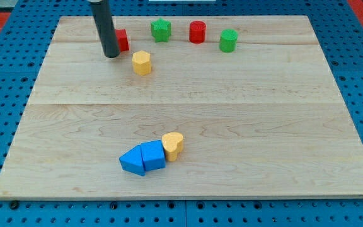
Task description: Place the triangle parallel to the cube
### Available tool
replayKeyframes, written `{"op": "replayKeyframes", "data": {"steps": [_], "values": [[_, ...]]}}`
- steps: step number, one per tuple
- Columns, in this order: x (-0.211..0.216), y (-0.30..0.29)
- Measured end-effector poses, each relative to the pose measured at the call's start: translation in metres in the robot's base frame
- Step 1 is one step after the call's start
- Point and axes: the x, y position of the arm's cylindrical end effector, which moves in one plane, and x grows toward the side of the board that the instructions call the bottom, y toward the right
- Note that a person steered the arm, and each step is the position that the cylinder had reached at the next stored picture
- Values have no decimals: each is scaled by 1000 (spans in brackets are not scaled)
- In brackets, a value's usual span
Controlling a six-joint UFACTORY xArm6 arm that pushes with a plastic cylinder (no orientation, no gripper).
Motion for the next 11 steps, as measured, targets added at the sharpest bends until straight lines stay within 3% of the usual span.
{"op": "replayKeyframes", "data": {"steps": [1,2,4,5,8,11], "values": [[1,0],[51,-22],[250,9],[271,51],[226,181],[225,285]]}}
